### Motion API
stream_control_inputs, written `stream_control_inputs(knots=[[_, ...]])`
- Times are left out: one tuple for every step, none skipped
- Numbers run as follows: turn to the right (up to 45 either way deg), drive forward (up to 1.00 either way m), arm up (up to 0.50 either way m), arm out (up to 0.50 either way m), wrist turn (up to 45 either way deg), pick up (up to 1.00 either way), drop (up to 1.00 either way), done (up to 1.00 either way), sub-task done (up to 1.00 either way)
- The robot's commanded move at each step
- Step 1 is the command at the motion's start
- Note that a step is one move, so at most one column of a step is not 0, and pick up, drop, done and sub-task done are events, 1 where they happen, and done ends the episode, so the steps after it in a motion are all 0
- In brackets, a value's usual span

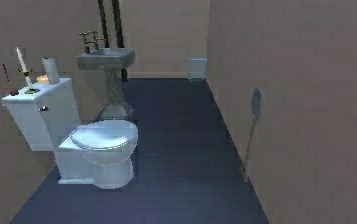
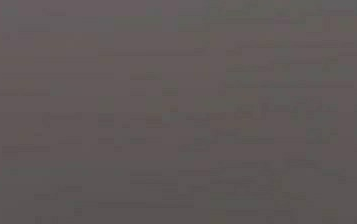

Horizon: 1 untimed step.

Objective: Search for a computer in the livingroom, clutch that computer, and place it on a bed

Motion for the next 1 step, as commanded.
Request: stream_control_inputs(knots=[[0.0, 1.0, 0.0, 0.0, 0.0, 0.0, 0.0, 0.0, 0.0]])
